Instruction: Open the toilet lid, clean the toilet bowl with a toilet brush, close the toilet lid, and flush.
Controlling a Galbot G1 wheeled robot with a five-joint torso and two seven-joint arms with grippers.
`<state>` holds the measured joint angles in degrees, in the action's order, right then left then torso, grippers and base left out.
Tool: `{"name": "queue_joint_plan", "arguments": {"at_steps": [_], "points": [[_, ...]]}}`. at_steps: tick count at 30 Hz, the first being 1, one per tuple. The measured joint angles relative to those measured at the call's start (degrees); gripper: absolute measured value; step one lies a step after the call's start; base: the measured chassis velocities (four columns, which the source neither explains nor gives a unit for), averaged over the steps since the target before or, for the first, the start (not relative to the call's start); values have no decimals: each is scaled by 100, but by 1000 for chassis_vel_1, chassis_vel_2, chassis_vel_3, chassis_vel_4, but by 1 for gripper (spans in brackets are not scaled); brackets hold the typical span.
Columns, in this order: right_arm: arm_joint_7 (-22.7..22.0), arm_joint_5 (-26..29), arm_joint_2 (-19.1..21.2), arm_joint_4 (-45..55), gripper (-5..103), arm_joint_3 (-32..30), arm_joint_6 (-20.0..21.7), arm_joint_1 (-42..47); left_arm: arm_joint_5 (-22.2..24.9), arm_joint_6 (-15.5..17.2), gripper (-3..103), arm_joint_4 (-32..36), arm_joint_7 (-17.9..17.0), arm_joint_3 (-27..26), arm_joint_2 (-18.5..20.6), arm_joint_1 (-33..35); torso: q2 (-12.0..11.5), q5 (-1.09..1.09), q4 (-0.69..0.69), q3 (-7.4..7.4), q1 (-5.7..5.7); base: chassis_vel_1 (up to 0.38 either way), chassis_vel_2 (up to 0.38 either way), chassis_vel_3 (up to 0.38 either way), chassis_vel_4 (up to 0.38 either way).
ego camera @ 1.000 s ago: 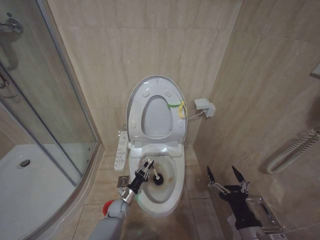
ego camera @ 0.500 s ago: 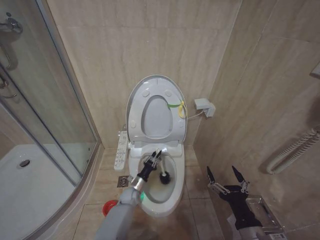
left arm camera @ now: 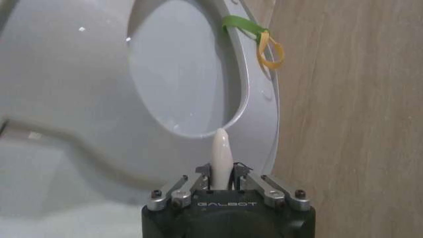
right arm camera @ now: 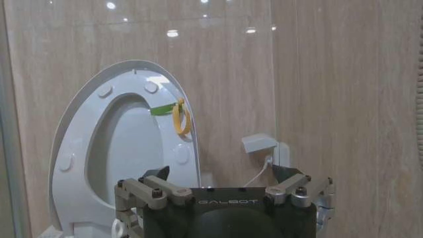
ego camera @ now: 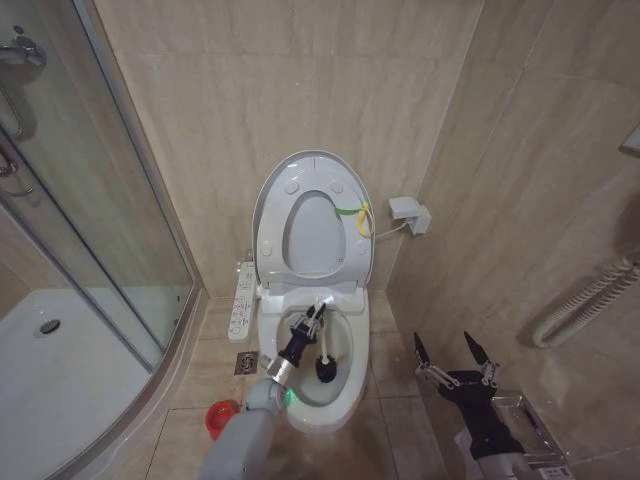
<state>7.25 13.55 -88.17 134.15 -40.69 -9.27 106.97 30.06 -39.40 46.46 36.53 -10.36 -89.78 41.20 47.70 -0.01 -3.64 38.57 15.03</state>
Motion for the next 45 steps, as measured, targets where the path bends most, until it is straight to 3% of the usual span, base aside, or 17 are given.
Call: {"name": "queue_joint_plan", "arguments": {"at_steps": [7,18,27,38,45], "points": [[0,0,0,0,100,0,0,0,-36,-78,21,-17,-144,94,-126,-418,0,0,-3,0,1,0,0,0,0],[0,0,0,0,100,0,0,0,-51,-447,21,-547,143,-38,-112,-155,0,0,0,-1,0,0,0,0,0],[0,0,0,0,100,0,0,0,104,-472,21,-108,48,31,-166,-346,0,1,-2,0,0,0,0,0,0],[0,0,0,0,100,0,0,0,116,-539,21,-561,217,-49,-238,-53,1,1,1,-1,0,0,0,0,0],[0,0,0,0,100,0,0,0,-207,-665,21,-259,406,-72,74,95,1,-1,-1,0,0,0,0,0,0]]}}
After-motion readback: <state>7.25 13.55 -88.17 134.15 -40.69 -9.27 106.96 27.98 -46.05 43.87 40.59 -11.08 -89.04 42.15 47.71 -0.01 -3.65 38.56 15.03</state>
